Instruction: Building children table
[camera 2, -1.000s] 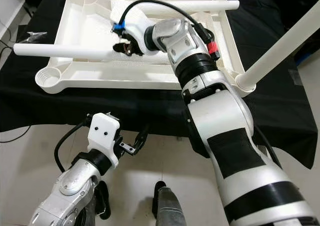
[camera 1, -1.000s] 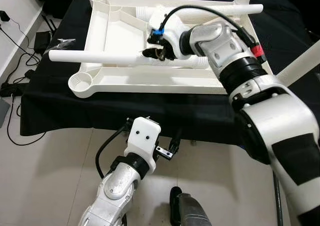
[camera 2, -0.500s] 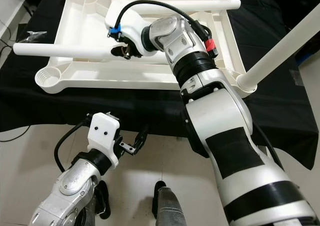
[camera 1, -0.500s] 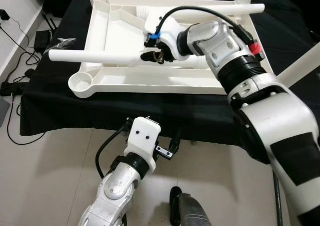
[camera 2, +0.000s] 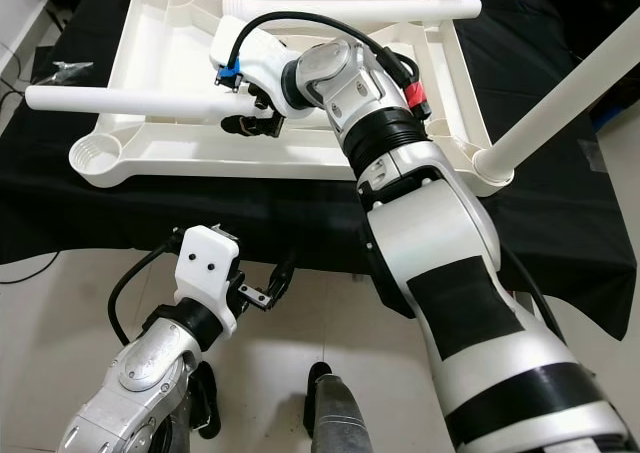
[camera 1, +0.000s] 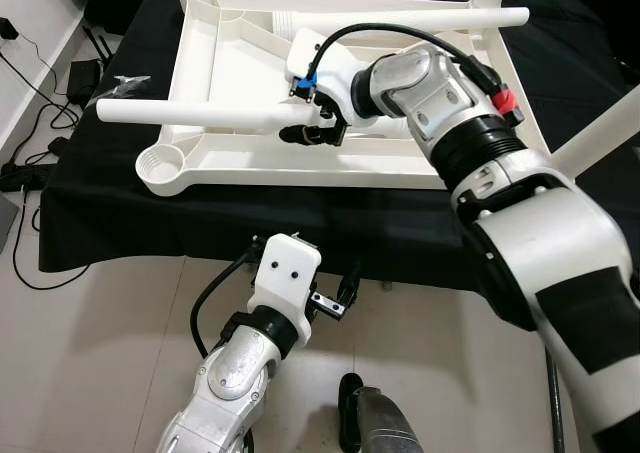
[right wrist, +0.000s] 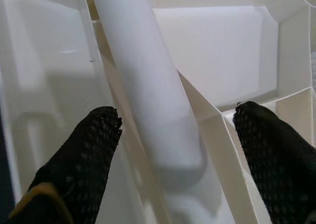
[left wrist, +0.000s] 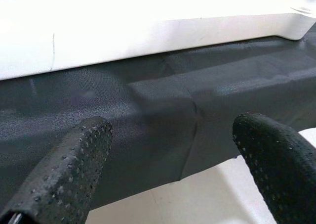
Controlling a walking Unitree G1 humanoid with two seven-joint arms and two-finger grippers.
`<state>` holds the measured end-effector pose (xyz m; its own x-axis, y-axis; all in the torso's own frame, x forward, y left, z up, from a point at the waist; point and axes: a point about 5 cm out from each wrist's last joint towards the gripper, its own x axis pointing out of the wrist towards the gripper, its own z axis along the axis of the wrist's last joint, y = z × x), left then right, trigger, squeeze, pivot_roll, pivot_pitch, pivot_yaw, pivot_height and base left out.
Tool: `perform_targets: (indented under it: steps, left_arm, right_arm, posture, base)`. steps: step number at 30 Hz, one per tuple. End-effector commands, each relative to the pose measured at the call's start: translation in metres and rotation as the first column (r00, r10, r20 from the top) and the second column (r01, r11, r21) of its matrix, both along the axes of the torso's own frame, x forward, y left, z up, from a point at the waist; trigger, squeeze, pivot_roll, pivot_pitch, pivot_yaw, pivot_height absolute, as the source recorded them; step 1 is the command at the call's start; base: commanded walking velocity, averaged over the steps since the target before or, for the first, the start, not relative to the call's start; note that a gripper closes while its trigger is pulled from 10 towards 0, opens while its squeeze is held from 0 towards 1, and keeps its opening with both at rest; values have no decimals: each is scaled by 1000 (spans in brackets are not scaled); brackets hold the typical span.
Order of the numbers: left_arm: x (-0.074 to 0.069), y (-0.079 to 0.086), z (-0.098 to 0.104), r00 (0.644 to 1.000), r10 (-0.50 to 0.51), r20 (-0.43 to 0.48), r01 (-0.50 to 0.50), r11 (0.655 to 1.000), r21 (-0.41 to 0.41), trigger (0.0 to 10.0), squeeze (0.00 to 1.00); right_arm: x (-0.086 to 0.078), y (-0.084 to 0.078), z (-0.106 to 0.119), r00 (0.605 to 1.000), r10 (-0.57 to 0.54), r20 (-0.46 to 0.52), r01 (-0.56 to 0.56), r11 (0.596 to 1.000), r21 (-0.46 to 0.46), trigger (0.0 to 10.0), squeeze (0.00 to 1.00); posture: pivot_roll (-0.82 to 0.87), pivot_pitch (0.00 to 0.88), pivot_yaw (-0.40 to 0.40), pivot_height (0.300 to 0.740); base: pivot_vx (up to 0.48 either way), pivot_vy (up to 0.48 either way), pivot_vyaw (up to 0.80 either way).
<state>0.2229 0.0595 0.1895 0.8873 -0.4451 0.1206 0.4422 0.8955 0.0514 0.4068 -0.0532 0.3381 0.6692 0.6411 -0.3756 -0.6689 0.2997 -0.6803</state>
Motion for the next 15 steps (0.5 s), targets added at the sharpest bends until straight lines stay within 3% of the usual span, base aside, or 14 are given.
perform_targets:
  steps: [1, 12, 15]
  left_arm:
    - [-4, 0, -2, 1000, 1, -13, -1, 1000, 7, 10000, 0]
    - [-6, 0, -2, 1000, 3, -18, -3, 1000, 4, 10000, 0]
    - [-6, 0, -2, 1000, 6, -21, -6, 1000, 2, 10000, 0]
  right_arm:
    - [3, -1, -10, 999, -27, 23, 28, 999, -42, 10000, 0]
    - [4, 1, -16, 998, -45, 48, 48, 997, -60, 10000, 0]
    - [2, 3, -23, 1000, -15, 26, 18, 993, -113, 10000, 0]
  posture:
    - [36, 329, -144, 740]
    - [38, 337, -148, 740]
    - [30, 345, -154, 740]
  base:
    - [0, 0, 0]
    - [0, 0, 0]
    - [0, 0, 0]
